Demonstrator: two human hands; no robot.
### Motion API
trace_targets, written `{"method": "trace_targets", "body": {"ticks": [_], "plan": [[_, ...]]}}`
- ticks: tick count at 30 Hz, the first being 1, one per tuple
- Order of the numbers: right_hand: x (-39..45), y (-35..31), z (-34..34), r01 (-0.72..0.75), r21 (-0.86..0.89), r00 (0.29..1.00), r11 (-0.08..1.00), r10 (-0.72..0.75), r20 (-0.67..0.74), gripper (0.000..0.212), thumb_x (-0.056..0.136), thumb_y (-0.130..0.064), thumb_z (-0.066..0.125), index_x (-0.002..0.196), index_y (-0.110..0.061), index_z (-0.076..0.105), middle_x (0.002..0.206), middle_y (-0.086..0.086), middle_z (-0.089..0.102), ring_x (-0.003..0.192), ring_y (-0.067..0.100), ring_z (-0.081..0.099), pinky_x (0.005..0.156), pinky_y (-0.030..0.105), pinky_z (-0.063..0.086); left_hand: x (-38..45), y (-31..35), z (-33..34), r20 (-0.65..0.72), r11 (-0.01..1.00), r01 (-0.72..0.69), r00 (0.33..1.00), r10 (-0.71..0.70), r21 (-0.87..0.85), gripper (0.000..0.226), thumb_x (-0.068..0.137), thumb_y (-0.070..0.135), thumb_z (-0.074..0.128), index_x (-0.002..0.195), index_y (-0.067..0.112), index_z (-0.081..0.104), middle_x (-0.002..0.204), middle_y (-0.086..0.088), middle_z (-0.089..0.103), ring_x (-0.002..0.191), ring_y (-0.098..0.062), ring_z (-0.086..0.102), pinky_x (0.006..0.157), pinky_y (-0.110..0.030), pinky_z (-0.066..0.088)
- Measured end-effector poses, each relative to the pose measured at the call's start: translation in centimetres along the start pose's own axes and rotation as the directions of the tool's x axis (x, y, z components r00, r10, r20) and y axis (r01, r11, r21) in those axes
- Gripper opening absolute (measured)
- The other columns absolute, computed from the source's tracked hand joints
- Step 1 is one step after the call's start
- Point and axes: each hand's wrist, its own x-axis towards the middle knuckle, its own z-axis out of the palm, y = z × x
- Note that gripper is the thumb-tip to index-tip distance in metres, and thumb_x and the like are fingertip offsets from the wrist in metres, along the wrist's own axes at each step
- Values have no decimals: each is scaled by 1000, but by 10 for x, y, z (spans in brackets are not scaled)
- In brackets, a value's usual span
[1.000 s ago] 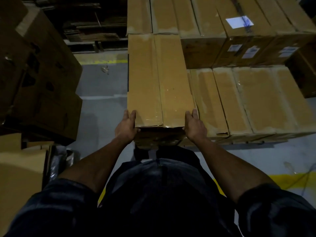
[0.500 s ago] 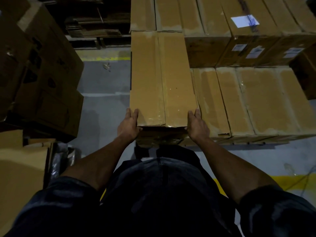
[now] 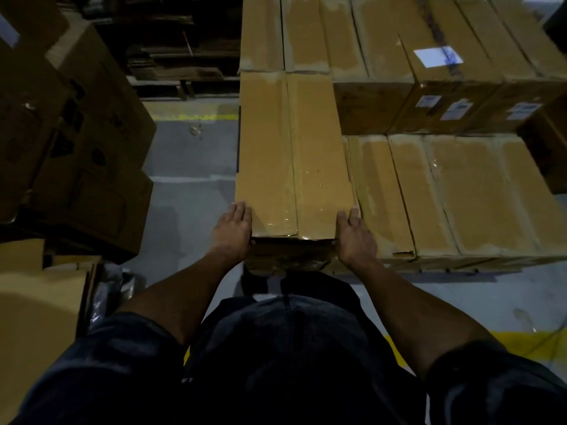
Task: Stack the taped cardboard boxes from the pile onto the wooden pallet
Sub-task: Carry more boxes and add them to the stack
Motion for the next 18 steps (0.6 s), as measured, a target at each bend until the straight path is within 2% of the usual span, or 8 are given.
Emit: {"method": "trace_targets", "body": {"ticks": [4,6,8,10,15,18], "plan": [[-2,2,-12,2,2,996,1000,-2,84,72,99,-27,56,156,-14,14,164,19,4,145,40,23,111,47,31,-1,1,-11,69,1000,-10,998,9,25,87,94,40,60,155,3,9,163,-17,9,149,-33,12,121,-40,18],[-7,3,-22,-4,27,994,1000,1,106,64,98,-33,57,151,-14,26,159,20,19,140,41,31,108,49,35,-8,1,-17,76,1000,0,997,-1,14,78,94,39,58,151,2,19,158,-20,20,146,-35,20,118,-43,25],[-22,3,-31,-6,55,997,998,2,78,49,97,-36,58,136,-10,43,143,18,42,128,39,43,101,46,41,-21,2,-24,67,1000,9,998,-9,-1,64,95,38,54,144,4,31,151,-18,32,140,-35,29,113,-43,33],[-44,3,-36,-28,90,998,996,22,64,40,97,-34,56,127,-8,51,132,17,52,121,37,49,96,42,44,-38,4,-29,78,999,19,997,-16,-36,58,96,37,53,142,6,35,152,-17,32,141,-34,29,113,-43,33],[-106,5,-40,-138,224,989,965,125,75,41,97,-29,52,132,-7,53,132,19,58,121,36,54,95,38,45,-81,9,-39,103,997,23,995,-15,-72,56,96,38,51,142,8,36,153,-14,31,140,-32,30,112,-44,34],[-133,10,-32,-184,273,982,944,166,86,35,99,-28,49,124,-5,58,127,20,60,119,38,55,91,38,46,-96,16,-39,102,998,-4,995,11,-68,53,96,39,50,138,9,40,148,-14,39,133,-31,39,107,-43,38]]}}
